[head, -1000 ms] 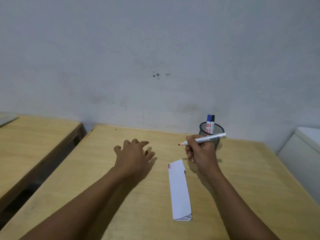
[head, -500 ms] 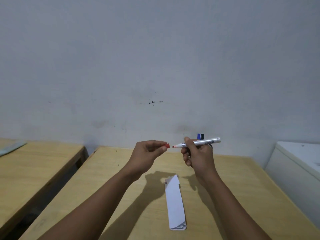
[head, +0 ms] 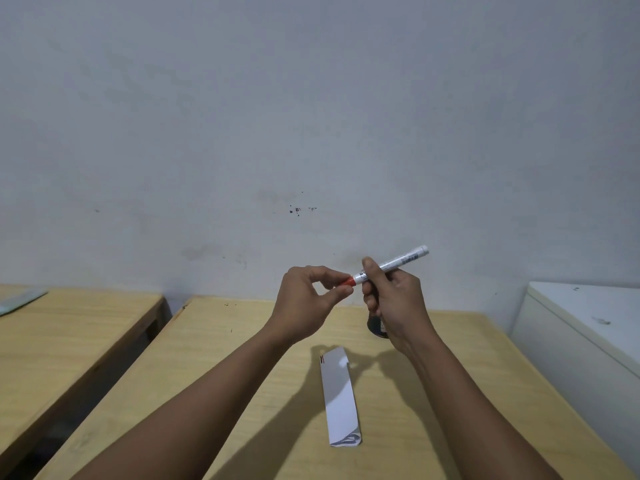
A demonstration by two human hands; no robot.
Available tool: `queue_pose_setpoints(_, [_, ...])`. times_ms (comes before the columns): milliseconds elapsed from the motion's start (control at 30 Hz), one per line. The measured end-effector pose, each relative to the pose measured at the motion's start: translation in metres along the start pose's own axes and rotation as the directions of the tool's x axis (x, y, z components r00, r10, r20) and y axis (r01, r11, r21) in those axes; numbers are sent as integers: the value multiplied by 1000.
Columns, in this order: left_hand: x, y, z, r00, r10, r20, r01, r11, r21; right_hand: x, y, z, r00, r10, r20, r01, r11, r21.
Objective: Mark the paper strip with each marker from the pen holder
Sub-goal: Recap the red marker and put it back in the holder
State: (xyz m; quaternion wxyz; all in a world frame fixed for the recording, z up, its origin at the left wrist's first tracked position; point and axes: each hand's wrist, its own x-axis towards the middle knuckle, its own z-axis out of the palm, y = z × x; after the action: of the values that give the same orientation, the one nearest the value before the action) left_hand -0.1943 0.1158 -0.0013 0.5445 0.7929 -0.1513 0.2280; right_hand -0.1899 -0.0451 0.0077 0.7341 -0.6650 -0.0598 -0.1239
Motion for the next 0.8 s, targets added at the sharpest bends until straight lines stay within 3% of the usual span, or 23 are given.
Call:
queue_pose_setpoints(133, [9,3,12,989,123,-77,-100,963,249,13,-2,-7,997,63,-44,-69,986,-152])
queue_pose_setpoints(167, [15,5,13,988,126,-85,-97,955,281,16,-2,-10,995,16,-95,-39,969,-242])
queue_pose_setpoints(233, [27,11,16,983,156,-93,-116,934,336,24,3,-21,963,-225,-147,119,847,-519])
queue_pose_setpoints(333, [45,21,26,965,257,-53,-222,906,361,35,10,-35,884,-463,72,362,579,-730])
queue_pose_setpoints(500, [72,24,53,937,346,45,-339,875,345,71,12,-56,800,-579,156,487,475,-733])
queue_pose_setpoints(600, [88,15,71,947,318,38,-315,906,284,95,19,-68,850,-519,92,430,580,-692])
queue_pose_setpoints(700, [107,-8,90,993,103,65,-117,956,270,114,27,-79,917,-399,1,310,712,-630])
queue_pose_setpoints(800, [123,-37,109,987,-116,106,74,937,342,129,44,-87,955,-295,17,233,719,-655])
